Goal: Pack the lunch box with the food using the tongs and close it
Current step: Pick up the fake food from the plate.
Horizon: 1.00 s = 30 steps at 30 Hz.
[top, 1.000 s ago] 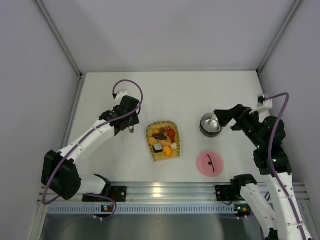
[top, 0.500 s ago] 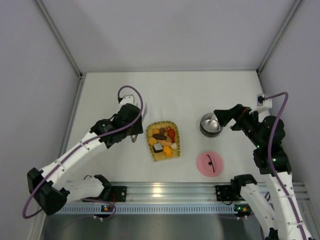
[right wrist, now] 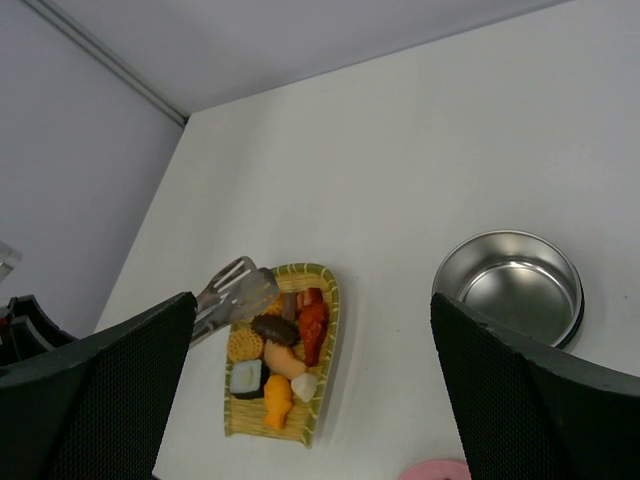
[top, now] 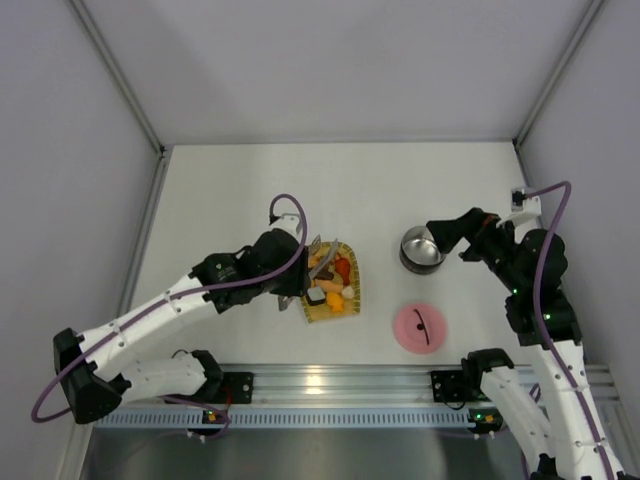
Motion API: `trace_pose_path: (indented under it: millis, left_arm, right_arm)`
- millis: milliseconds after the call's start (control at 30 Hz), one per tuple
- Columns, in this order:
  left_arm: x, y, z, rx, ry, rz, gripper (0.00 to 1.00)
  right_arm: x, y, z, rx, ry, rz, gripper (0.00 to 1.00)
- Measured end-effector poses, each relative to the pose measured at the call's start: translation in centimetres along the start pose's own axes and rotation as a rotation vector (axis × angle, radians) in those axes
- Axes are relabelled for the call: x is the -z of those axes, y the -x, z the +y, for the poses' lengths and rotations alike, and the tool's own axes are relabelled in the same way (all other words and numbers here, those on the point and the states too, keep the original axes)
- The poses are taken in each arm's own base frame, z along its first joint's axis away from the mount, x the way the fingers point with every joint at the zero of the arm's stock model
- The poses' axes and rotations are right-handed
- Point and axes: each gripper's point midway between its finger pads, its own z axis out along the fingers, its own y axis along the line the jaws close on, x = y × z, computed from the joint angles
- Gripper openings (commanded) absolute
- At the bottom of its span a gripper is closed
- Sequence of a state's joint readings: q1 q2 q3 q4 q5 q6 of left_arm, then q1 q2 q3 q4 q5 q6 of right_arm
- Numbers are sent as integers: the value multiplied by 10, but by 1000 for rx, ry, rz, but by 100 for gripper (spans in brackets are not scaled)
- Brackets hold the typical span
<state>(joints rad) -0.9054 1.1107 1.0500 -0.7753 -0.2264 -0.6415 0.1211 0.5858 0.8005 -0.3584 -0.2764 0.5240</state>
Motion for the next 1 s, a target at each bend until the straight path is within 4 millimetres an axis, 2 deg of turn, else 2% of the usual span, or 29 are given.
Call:
trace_pose_path:
  millis: [267, 467, 1000]
  left_arm:
    - [-1, -28, -18, -42, -69, 67, 47]
    - [-4, -32, -23, -48, -80, 78, 48]
    - [-23, -43, -21, -16, -40, 104, 49]
  right_arm:
    - [-2, -4, -3, -5, -11, 18, 99]
    - [-2, -4, -3, -6, -11, 18, 100]
    - [0, -5, -5, -1, -20, 21, 99]
